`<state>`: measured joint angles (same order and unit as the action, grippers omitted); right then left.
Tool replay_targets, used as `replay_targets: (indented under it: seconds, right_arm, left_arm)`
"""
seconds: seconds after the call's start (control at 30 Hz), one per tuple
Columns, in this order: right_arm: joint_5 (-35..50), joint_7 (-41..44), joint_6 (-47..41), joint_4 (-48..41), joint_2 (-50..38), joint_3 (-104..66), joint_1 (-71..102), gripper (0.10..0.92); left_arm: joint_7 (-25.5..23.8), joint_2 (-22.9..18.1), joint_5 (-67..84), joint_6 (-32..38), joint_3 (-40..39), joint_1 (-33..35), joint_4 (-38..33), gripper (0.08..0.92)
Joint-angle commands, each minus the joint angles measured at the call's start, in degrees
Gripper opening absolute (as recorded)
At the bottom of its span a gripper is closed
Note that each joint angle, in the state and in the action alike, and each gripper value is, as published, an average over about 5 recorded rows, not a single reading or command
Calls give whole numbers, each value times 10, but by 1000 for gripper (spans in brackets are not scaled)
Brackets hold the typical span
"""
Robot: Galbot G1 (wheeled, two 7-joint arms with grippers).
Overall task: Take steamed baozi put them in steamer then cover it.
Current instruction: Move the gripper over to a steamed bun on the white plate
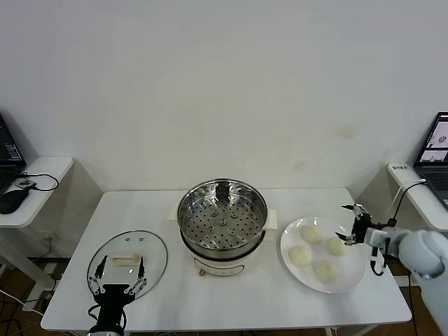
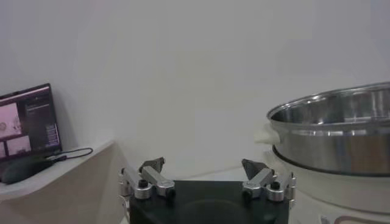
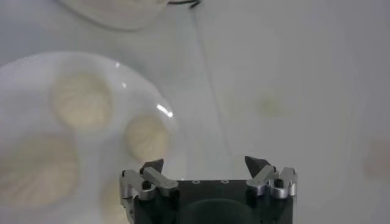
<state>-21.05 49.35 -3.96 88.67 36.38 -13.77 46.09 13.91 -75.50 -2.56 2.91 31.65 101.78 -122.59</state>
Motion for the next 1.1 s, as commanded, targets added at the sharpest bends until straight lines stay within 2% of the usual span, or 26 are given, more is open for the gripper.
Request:
replay_targets:
  seconds: [0.03,0.43,0.73,1.1]
  right_arm:
    - [4,132,18,-128,-41,273,-252,822]
    - [5,126,32,-209,55,421,-356,823]
    - [-15,121,28,-257,114,443,-366,823]
    - [-32,117,19,-296,132,440,-365,823]
  left_arm:
    - [-2,1,-19,6,7,-4,7,823]
    - [-4,1,-18,14,15,-12,18,823]
    - [-5,4,-17,17,23,-9,19,823]
    - [-5,3,-16,20,26,-9,17,823]
